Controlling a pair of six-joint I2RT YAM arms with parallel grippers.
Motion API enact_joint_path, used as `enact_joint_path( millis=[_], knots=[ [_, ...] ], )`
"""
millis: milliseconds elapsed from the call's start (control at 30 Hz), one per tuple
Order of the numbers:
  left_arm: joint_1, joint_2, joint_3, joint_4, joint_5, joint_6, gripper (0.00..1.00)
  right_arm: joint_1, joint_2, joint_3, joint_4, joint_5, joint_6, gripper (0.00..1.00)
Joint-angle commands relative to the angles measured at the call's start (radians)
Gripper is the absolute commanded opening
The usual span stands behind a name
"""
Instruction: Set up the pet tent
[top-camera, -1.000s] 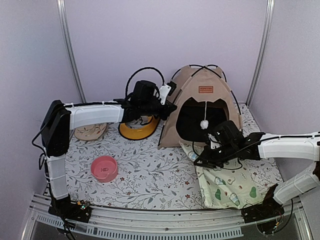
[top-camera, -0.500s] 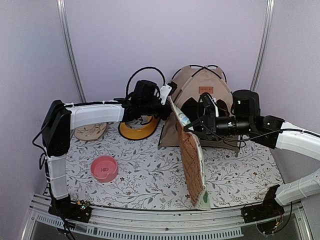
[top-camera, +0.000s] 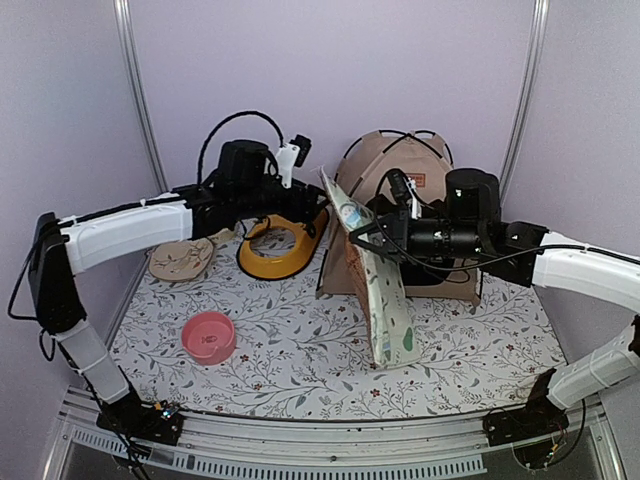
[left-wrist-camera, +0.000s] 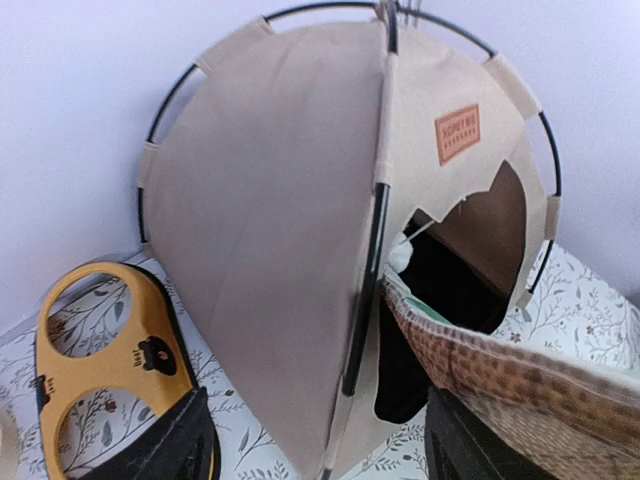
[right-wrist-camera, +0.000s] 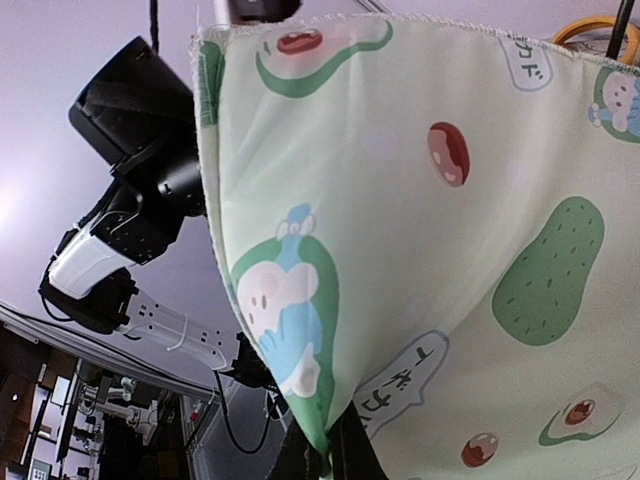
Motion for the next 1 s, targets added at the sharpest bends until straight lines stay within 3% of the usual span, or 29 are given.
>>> enact_joint_path(
  millis=[0, 300, 567, 800, 967],
  knots=[
    [0.050, -0.173, -0.180, 0.046, -0.046, -0.151, 0.76, 0.046, 0.057, 0.005, 0.136, 0.108, -0.019, 0.00],
    [0.063, -0.532, -0.584, 0.133, 0.089, -0.354, 0.77, 0.071, 0.277, 0.045, 0.253, 0.187, -0.029, 0.00],
    [0.044, -0.675, -0.808, 0.125, 0.190, -0.549, 0.76, 0.072, 0.415, 0.111, 0.308, 0.184, -0.043, 0.06],
    [-0.033, -0.675, -0.929, 0.231, 0.152, -0.605, 0.76, 0.081, 0.519, 0.197, 0.303, 0.134, -0.094, 0.35],
    [-0.089, -0.649, -1.045, 0.395, 0.005, -0.731, 0.75, 0.082, 0.448, 0.153, 0.289, 0.145, -0.109, 0.64]
  ],
)
